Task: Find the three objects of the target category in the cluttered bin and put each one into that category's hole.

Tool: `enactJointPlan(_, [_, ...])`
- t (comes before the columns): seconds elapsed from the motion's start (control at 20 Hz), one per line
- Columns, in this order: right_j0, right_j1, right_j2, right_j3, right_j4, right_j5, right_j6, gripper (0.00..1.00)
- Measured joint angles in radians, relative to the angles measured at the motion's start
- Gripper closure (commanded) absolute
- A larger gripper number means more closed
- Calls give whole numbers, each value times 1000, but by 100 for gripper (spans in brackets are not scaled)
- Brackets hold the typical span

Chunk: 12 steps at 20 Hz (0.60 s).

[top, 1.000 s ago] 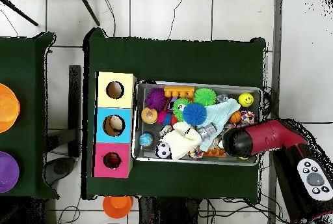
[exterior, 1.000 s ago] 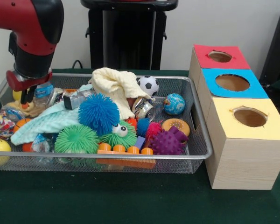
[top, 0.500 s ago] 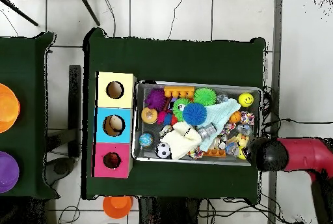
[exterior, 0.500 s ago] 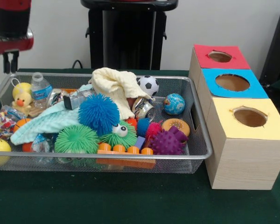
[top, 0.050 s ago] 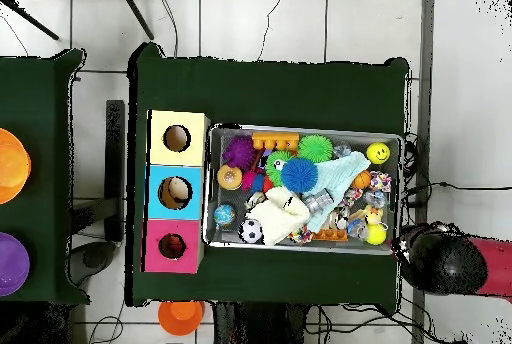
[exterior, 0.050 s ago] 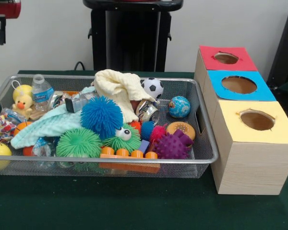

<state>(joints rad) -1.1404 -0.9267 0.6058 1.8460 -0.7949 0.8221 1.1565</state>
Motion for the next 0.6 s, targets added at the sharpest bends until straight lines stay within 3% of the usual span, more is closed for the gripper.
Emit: enactJointPlan(0.6, [2, 15, 53, 19, -10, -26, 0, 100])
